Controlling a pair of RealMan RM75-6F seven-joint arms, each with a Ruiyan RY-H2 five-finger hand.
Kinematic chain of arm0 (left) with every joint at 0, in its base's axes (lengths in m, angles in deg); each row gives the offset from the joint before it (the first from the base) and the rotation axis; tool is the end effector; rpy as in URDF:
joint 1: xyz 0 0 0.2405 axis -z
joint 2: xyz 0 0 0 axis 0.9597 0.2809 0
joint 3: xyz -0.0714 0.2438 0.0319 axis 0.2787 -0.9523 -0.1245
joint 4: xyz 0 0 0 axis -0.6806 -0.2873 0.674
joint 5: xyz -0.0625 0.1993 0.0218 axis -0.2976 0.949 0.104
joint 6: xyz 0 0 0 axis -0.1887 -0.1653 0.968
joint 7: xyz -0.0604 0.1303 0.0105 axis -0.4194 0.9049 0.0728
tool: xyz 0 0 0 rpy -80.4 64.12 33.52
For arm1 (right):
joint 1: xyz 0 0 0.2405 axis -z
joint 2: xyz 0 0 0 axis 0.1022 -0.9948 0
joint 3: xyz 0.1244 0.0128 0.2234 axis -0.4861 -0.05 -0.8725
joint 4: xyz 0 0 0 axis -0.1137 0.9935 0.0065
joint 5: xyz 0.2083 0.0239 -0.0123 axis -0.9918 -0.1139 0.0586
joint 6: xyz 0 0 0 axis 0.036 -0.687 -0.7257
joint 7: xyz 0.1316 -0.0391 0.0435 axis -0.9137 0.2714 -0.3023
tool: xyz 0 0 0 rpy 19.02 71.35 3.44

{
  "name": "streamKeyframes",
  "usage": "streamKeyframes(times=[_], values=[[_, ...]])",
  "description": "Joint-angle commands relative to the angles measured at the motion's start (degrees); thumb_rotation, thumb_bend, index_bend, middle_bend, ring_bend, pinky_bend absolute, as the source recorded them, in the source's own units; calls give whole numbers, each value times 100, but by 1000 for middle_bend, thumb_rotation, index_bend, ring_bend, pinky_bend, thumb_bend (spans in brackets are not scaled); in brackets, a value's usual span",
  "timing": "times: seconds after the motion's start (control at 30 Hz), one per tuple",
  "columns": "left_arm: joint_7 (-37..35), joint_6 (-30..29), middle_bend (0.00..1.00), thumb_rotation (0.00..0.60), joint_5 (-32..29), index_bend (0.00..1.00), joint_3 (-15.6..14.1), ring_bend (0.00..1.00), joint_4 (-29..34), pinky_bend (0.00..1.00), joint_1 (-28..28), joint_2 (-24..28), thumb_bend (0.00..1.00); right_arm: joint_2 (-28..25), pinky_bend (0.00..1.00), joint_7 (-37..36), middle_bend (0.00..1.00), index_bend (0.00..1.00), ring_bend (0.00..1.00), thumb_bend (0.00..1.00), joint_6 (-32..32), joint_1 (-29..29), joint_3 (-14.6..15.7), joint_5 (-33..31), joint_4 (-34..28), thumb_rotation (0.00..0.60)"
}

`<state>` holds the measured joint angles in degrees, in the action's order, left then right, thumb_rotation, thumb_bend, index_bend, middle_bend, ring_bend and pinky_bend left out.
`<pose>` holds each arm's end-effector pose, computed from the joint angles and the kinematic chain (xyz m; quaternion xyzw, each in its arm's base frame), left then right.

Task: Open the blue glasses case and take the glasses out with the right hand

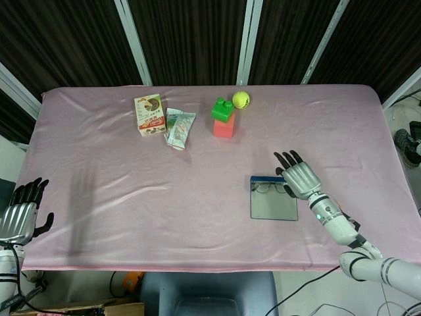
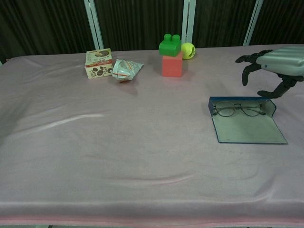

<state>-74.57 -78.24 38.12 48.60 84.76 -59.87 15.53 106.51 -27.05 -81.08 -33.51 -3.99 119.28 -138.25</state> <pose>-0.3343 0.2412 0.1398 -0.5997 -0.4274 -0.3123 0.6002 -0.2435 -0.3663 0.0564 0.7885 -0.2749 0.2445 0.4929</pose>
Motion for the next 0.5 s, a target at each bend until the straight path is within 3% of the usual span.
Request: streamKeyframes(times=[0.03,0.5], values=[[11,11,0,600,-7,0,0,0,-5,19,8,-5,410,5,0,-171,57,488,0,548,14,-2,-124,-87,106,600],[52,71,0,600,-44,0,2,0,-43,19,45,-28,410,537,0,-550,55,509,0,548,730,-360,-294,-412,777,600]])
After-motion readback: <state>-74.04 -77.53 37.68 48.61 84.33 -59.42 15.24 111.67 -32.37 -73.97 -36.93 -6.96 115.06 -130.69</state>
